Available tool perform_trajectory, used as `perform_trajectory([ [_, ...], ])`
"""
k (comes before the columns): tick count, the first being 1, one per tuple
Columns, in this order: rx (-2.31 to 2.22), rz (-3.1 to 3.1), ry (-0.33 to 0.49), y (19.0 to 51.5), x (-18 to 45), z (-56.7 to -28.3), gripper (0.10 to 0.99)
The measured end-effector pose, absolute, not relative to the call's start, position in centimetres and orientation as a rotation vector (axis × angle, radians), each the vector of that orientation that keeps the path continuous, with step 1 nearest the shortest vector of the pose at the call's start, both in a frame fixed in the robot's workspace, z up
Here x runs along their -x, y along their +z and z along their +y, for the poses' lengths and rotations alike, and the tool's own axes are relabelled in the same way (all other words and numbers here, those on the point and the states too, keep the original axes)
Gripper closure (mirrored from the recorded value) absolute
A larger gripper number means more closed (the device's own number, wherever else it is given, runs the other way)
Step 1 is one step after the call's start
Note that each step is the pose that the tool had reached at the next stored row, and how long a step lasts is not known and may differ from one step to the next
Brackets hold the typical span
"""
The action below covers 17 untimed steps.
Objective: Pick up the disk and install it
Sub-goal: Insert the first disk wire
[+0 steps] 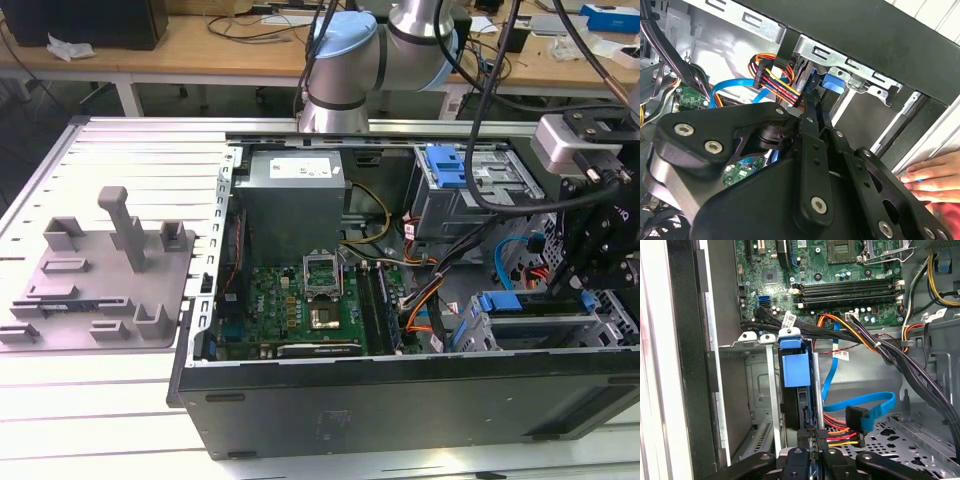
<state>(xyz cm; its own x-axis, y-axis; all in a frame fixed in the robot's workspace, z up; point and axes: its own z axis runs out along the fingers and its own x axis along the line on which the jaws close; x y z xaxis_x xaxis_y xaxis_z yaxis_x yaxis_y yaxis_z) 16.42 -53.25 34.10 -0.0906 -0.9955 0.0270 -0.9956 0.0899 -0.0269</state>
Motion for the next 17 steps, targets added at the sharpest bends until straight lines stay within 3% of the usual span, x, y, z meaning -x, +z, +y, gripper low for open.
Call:
perform_trajectory([
  [9, -2.117, -2.318, 0.059, 33.6, -16.4, -53.2, 0.922],
  [13, -2.117, -2.318, 0.060, 35.8, -16.4, -53.2, 0.667],
  [15, -2.117, -2.318, 0.060, 36.9, -16.4, -53.2, 0.667],
  [16, -2.117, -2.317, 0.061, 37.0, -16.4, -53.2, 0.604],
  [17, -2.117, -2.317, 0.060, 36.9, -16.4, -53.2, 0.604],
])
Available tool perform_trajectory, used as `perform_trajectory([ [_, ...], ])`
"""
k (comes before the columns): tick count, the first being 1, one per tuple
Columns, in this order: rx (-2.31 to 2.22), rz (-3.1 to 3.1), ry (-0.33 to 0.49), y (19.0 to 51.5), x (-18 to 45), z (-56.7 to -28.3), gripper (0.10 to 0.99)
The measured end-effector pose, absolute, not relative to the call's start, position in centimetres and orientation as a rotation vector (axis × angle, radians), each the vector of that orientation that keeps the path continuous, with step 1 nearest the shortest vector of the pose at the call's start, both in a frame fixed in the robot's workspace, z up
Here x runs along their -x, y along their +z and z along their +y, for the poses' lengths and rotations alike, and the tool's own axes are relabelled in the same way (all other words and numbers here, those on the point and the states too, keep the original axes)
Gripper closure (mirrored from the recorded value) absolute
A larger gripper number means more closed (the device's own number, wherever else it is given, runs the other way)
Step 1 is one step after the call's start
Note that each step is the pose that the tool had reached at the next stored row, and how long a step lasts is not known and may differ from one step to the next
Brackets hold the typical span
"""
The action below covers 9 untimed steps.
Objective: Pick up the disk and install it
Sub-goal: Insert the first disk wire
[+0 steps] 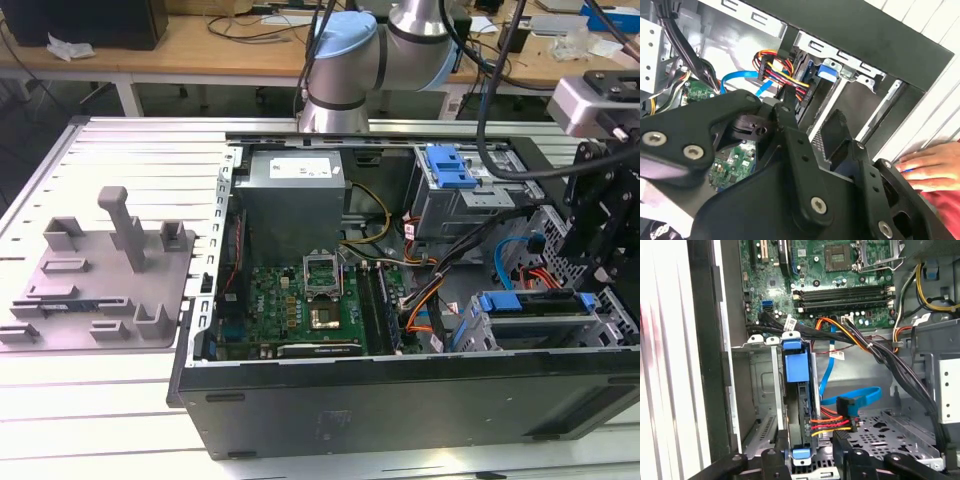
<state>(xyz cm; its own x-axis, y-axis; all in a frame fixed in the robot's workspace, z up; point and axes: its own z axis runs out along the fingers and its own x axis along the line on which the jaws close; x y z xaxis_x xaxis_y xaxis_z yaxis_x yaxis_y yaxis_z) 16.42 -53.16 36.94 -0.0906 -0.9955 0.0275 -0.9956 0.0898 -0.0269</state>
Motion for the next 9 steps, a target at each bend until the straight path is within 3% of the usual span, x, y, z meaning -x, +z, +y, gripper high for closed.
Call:
perform_trajectory([
  [9, -2.117, -2.317, 0.061, 36.95, -16.41, -53.16, 0.604],
])
